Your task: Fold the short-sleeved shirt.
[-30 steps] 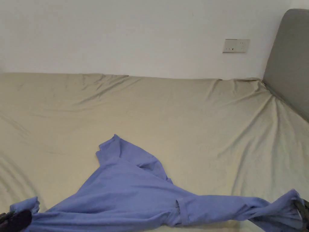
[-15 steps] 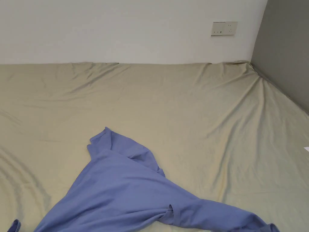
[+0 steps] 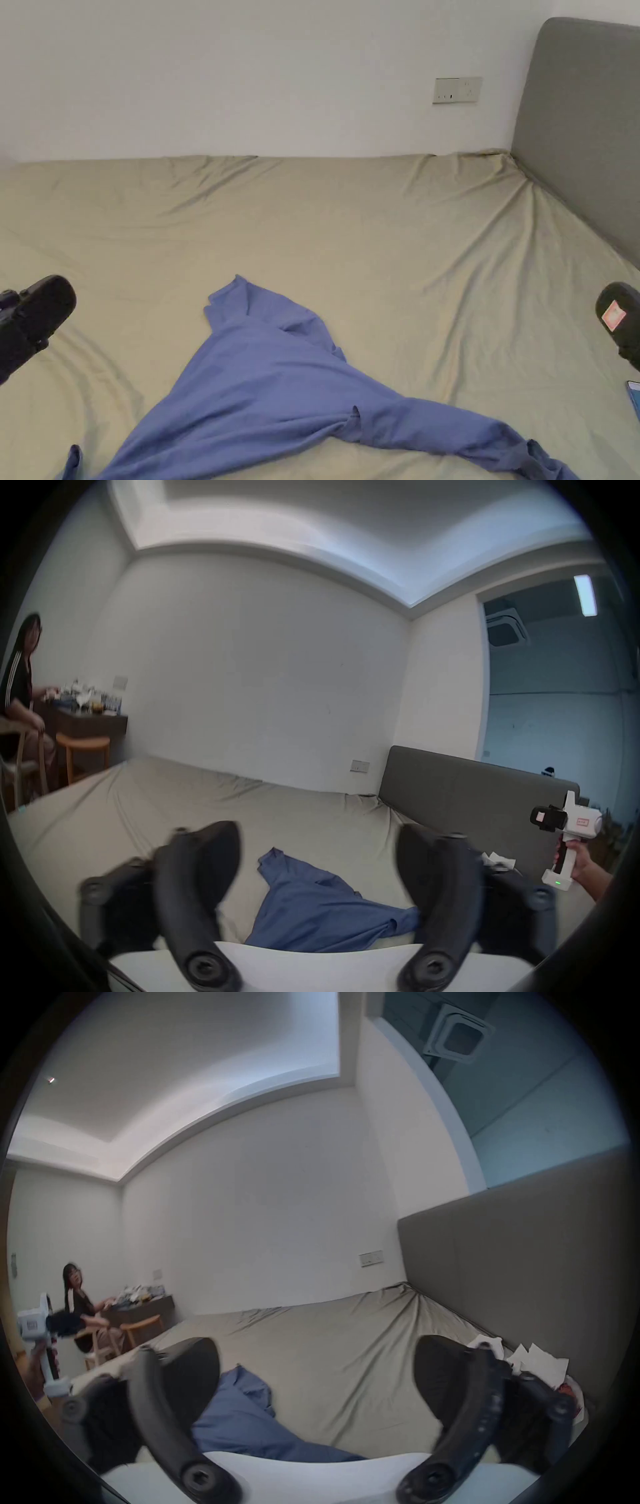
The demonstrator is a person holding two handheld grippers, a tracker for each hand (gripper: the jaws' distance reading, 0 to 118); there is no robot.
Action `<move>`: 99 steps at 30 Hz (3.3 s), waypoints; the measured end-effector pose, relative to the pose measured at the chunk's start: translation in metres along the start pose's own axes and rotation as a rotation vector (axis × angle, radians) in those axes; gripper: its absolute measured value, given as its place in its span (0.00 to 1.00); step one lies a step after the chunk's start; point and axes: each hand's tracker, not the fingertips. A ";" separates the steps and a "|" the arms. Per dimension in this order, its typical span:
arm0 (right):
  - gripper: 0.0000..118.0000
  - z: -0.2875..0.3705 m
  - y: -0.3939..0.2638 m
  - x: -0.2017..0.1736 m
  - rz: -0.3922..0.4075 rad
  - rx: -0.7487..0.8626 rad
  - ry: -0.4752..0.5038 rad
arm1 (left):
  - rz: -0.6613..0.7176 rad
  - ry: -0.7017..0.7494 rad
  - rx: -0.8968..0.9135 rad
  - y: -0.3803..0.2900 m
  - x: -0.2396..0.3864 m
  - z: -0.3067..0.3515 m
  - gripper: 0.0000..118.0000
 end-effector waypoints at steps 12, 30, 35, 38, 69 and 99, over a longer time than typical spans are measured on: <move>0.00 0.066 -0.033 -0.033 0.102 -0.071 0.016 | 0.035 -0.003 -0.085 -0.033 0.029 0.051 0.00; 0.00 0.059 -0.055 -0.022 0.110 -0.157 -0.005 | 0.165 0.020 -0.253 -0.055 0.001 -0.019 0.01; 0.00 0.039 -0.078 -0.009 0.102 -0.224 -0.019 | 0.153 0.036 -0.439 -0.083 -0.008 -0.149 1.00; 0.00 0.026 -0.092 0.000 0.061 -0.277 -0.019 | 0.201 0.042 -0.573 -0.115 -0.022 -0.235 0.99; 0.01 -0.045 -0.138 0.081 -0.091 -0.548 -0.148 | 0.014 0.242 -0.963 -0.172 -0.022 -0.399 0.02; 0.11 -0.140 -0.161 0.052 0.011 -0.762 -0.086 | 0.031 0.139 -0.889 -0.089 -0.004 -0.320 0.02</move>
